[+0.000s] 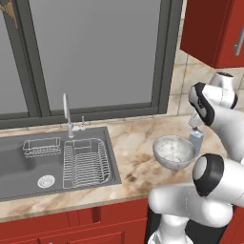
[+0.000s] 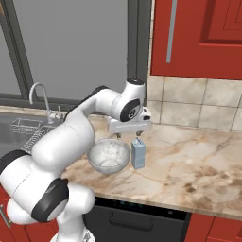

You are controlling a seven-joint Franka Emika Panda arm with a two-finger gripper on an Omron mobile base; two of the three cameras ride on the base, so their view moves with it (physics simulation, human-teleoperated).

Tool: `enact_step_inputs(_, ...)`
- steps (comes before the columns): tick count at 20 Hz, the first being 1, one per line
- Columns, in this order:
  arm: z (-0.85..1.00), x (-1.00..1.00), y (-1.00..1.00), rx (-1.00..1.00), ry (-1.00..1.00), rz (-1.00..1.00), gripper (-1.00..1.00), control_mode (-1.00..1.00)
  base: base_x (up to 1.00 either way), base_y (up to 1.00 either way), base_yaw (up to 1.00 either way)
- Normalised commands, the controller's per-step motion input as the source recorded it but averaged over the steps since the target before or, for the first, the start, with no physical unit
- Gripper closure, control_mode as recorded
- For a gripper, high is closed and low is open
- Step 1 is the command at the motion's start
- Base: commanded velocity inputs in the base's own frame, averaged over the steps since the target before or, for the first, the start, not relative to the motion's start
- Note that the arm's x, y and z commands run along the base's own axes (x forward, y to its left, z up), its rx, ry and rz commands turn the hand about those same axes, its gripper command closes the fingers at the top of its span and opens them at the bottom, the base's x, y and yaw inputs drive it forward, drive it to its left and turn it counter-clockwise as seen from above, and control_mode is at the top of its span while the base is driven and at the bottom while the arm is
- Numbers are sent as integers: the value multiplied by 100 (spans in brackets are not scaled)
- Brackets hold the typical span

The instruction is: Gather the eggs and milk located in the vicinity of the sink area and place them right next to the bowl.

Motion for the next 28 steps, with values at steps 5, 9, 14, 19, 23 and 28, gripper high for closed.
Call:
enact_step_inputs(5, 13, -1, 80, -2, 0, -22, -100, -100, 0, 0, 0)
enact_step_inputs(9, 7, -35, 71, -2, 0, -29, -100, -100, 0, 0, 0)
enact_step_inputs(14, 1, -54, 36, 0, 0, -43, -100, -100, 0, 0, 0)
enact_step_inputs(19, 23, -29, 3, 0, -1, -35, -100, -100, 0, 0, 0)
enact_step_inputs(23, 29, -22, 3, 0, -10, -5, -100, -100, 0, 0, 0)
enact_step_inputs(28, 0, 0, 0, 0, 0, 0, -100, -100, 0, 0, 0)
